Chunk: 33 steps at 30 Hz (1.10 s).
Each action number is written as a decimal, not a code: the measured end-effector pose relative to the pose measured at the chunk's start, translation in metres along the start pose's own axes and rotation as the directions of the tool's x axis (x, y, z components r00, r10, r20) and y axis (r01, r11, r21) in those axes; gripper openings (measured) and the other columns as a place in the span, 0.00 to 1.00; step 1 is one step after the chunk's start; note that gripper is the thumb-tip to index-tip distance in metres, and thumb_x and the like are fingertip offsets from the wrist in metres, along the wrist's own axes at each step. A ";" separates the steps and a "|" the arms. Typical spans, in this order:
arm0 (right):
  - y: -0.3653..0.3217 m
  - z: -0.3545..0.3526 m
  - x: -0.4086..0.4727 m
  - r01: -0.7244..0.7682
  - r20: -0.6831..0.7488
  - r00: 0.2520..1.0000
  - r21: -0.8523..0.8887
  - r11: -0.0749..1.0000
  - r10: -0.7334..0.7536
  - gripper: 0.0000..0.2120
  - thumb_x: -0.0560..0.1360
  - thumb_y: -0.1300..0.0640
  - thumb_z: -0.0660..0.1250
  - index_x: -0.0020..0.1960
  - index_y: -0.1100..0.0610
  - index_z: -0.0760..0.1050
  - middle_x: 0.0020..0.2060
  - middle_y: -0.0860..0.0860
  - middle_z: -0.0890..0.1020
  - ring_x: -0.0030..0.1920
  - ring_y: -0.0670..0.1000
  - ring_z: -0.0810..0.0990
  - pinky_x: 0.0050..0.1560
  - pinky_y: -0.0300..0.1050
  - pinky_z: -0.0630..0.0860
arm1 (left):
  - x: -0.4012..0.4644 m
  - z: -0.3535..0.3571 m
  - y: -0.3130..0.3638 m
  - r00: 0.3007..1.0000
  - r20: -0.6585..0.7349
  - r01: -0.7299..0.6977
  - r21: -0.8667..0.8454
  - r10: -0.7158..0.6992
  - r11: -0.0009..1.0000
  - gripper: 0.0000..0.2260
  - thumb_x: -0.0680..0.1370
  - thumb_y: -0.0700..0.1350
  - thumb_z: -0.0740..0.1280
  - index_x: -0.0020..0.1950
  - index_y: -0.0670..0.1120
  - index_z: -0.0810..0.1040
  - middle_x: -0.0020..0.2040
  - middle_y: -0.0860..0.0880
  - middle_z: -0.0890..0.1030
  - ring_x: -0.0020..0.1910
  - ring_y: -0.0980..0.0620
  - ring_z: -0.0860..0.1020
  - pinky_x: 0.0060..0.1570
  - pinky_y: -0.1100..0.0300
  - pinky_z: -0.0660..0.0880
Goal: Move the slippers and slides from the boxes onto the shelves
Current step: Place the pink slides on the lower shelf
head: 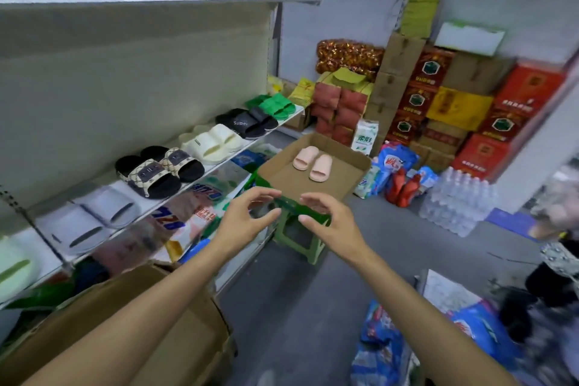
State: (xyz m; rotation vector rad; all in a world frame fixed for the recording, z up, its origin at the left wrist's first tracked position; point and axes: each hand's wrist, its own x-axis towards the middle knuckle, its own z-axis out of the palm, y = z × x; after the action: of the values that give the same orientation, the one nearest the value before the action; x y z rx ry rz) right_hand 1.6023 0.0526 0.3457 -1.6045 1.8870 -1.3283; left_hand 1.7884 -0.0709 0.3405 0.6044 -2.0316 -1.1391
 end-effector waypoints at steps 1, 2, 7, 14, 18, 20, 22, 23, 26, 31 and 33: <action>0.010 -0.004 0.010 -0.010 -0.007 1.000 -0.015 1.000 0.010 0.19 0.74 0.49 0.72 0.63 0.53 0.77 0.58 0.46 0.82 0.59 0.43 0.80 0.62 0.42 0.76 | 0.015 0.007 -0.008 1.000 0.011 -0.003 -0.014 0.003 1.000 0.13 0.76 0.41 0.75 0.59 0.49 0.82 0.56 0.55 0.84 0.58 0.56 0.81 0.62 0.54 0.76; 0.019 -0.009 0.020 -0.023 -0.015 1.000 -0.026 0.999 0.023 0.20 0.74 0.49 0.72 0.63 0.53 0.77 0.58 0.46 0.82 0.59 0.43 0.80 0.62 0.43 0.76 | 0.029 0.014 -0.017 1.000 0.028 -0.004 -0.029 0.005 1.000 0.13 0.75 0.41 0.75 0.59 0.49 0.82 0.56 0.55 0.84 0.57 0.56 0.81 0.62 0.54 0.76; 0.057 -0.031 0.077 -0.079 -0.061 0.995 -0.052 0.996 0.076 0.18 0.74 0.55 0.74 0.63 0.53 0.78 0.58 0.46 0.82 0.58 0.42 0.80 0.61 0.42 0.75 | 0.103 0.043 -0.048 0.995 0.101 0.007 -0.085 0.002 0.996 0.14 0.75 0.42 0.76 0.59 0.52 0.82 0.57 0.56 0.83 0.59 0.55 0.80 0.62 0.55 0.76; 0.116 -0.053 0.136 -0.161 -0.070 0.985 -0.078 0.984 0.155 0.18 0.74 0.56 0.74 0.63 0.55 0.78 0.57 0.47 0.82 0.57 0.42 0.80 0.60 0.40 0.75 | 0.185 0.076 -0.093 0.980 0.184 0.094 -0.102 -0.074 0.990 0.15 0.75 0.41 0.75 0.60 0.51 0.81 0.59 0.56 0.82 0.60 0.59 0.79 0.64 0.59 0.74; 0.164 -0.059 0.171 -0.205 -0.027 0.979 -0.068 0.976 0.204 0.18 0.74 0.58 0.74 0.63 0.56 0.78 0.57 0.48 0.82 0.56 0.41 0.79 0.60 0.38 0.75 | 0.220 0.098 -0.126 0.969 0.191 0.173 -0.077 -0.156 0.982 0.15 0.75 0.41 0.75 0.60 0.51 0.82 0.59 0.56 0.82 0.59 0.61 0.78 0.63 0.63 0.74; 0.193 -0.063 0.191 -0.224 -0.006 0.975 -0.070 0.972 0.224 0.18 0.74 0.58 0.74 0.63 0.56 0.78 0.57 0.48 0.82 0.56 0.42 0.79 0.60 0.36 0.74 | 0.240 0.112 -0.144 0.962 0.195 0.206 -0.053 -0.193 0.977 0.15 0.75 0.41 0.75 0.61 0.52 0.81 0.59 0.57 0.82 0.59 0.62 0.78 0.62 0.65 0.73; 0.224 -0.067 0.213 -0.226 0.027 0.973 -0.074 0.971 0.228 0.19 0.74 0.55 0.74 0.63 0.56 0.77 0.57 0.49 0.82 0.56 0.44 0.80 0.60 0.36 0.74 | 0.265 0.127 -0.161 0.955 0.186 0.240 -0.035 -0.230 0.970 0.15 0.75 0.42 0.75 0.61 0.52 0.81 0.60 0.57 0.82 0.59 0.62 0.78 0.61 0.67 0.72; 0.241 -0.069 0.225 -0.229 0.053 0.971 -0.080 0.970 0.234 0.20 0.74 0.54 0.74 0.64 0.55 0.77 0.58 0.49 0.82 0.57 0.44 0.79 0.60 0.37 0.73 | 0.279 0.135 -0.169 0.952 0.178 0.259 -0.031 -0.249 0.965 0.15 0.75 0.42 0.75 0.61 0.51 0.81 0.60 0.57 0.82 0.58 0.62 0.78 0.61 0.67 0.72; 0.290 -0.077 0.259 -0.254 0.143 0.953 -0.111 0.961 0.269 0.20 0.75 0.52 0.73 0.65 0.53 0.76 0.59 0.48 0.80 0.58 0.44 0.78 0.62 0.39 0.73 | 0.322 0.159 -0.192 0.941 0.165 0.301 -0.001 -0.297 0.954 0.15 0.75 0.41 0.75 0.61 0.50 0.81 0.59 0.58 0.81 0.57 0.64 0.77 0.59 0.70 0.71; 0.367 -0.092 0.322 -0.338 0.203 0.915 -0.080 0.938 0.347 0.19 0.75 0.50 0.72 0.64 0.51 0.76 0.59 0.47 0.80 0.58 0.46 0.78 0.62 0.46 0.75 | 0.386 0.198 -0.236 0.910 0.148 0.389 0.022 -0.388 0.921 0.15 0.75 0.40 0.74 0.60 0.52 0.81 0.57 0.62 0.80 0.55 0.66 0.77 0.56 0.72 0.70; 0.394 -0.095 0.345 -0.398 0.197 0.892 -0.079 0.914 0.406 0.19 0.74 0.50 0.73 0.64 0.51 0.76 0.57 0.45 0.80 0.56 0.46 0.79 0.61 0.48 0.76 | 0.411 0.212 -0.255 0.885 0.144 0.444 0.030 -0.443 0.896 0.14 0.75 0.39 0.74 0.59 0.52 0.80 0.57 0.59 0.81 0.55 0.62 0.77 0.58 0.66 0.71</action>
State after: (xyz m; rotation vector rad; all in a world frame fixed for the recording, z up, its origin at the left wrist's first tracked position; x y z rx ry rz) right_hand 1.1905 -0.2433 0.1836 -1.2188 1.9793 -0.9166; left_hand 1.3784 -0.3688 0.1927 1.0514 -2.0711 -1.4888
